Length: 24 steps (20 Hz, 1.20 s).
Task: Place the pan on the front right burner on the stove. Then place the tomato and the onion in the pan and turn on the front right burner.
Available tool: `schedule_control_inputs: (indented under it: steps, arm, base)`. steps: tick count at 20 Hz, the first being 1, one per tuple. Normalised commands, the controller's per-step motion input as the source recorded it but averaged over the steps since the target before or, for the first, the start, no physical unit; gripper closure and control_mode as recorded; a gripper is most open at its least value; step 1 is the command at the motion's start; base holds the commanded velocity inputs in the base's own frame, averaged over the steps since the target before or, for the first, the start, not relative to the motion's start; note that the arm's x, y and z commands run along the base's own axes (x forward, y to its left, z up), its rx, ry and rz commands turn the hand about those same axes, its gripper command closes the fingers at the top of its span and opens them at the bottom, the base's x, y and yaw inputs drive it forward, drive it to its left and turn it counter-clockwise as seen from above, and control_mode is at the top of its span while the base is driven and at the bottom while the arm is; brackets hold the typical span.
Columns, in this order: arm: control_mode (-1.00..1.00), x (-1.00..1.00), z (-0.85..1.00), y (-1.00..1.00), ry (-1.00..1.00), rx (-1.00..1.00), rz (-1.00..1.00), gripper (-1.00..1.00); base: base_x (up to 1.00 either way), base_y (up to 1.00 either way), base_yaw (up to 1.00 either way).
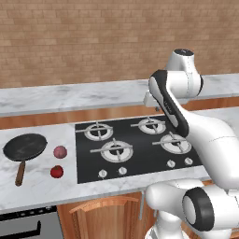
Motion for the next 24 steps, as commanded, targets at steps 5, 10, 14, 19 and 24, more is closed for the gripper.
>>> schedule_control_inputs:
  steps: [5,10,14,19,24]
  arm:
    - [-1.0,0.0,0.0,0.11,0.0,0.0,0.0,-1.0]
    - [-1.0,0.0,0.0,0.24,0.03,0.0,0.0,-1.0]
    - [-1.0,0.0,0.0,0.3,0.05,0.0,0.0,-1.0]
    - [-1.0,0.0,0.0,0.33,0.08,0.0,0.0,-1.0]
    - [-1.0,0.0,0.0,0.3,0.06,0.0,0.0,-1.0]
  base:
    - [0.0,0.0,0.0]
    - [0.0,0.0,0.0]
    - [0.0,0.0,0.0]
    - [0.0,0.0,0.0]
    - [0.0,0.0,0.0]
